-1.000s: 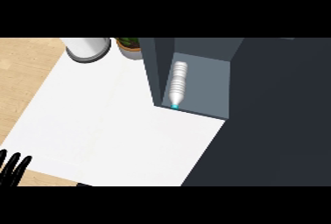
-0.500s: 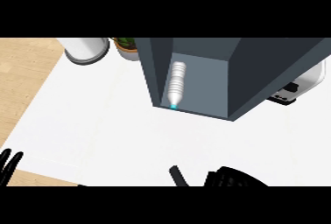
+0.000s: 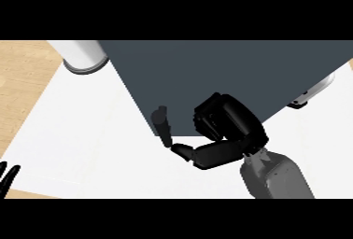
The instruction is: Pick up the bottled water, place it into the cabinet and close the cabinet
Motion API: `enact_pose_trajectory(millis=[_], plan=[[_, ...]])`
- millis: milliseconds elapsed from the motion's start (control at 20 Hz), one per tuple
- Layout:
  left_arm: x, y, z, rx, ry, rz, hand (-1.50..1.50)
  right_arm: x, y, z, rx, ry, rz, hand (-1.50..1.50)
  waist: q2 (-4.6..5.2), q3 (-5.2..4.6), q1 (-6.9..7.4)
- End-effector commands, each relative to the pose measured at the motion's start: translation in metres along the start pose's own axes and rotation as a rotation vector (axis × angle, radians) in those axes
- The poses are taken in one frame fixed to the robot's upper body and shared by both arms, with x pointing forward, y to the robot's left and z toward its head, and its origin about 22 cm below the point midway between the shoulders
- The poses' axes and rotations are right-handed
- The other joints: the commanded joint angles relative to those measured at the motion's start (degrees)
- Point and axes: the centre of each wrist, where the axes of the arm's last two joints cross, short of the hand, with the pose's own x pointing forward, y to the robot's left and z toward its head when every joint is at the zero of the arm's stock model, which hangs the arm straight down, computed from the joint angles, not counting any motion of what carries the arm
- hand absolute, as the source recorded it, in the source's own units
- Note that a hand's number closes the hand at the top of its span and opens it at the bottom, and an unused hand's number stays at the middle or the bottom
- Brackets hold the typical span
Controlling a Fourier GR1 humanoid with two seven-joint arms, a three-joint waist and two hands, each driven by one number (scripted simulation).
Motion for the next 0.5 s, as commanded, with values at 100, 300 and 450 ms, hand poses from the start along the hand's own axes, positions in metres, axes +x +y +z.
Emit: enact_pose_trajectory(millis=[100, 300, 450], plan=[[0.008, 0.009, 0.005, -0.014, -0.018, 0.020, -1.50, 0.011, -0.031, -0.069, -0.136, 0.035, 0.035, 1.50, -0.20, 0.26, -1.56], [0.008, 0.007, -0.001, -0.015, -0.027, 0.025, -1.50, 0.022, -0.040, -0.087, -0.150, 0.041, 0.031, 1.50, -0.05, 0.26, -2.06], [0.001, 0.004, -0.003, -0.016, -0.033, 0.034, -1.50, 0.010, -0.036, -0.094, -0.119, 0.041, 0.042, 1.50, 0.04, 0.26, -2.60]])
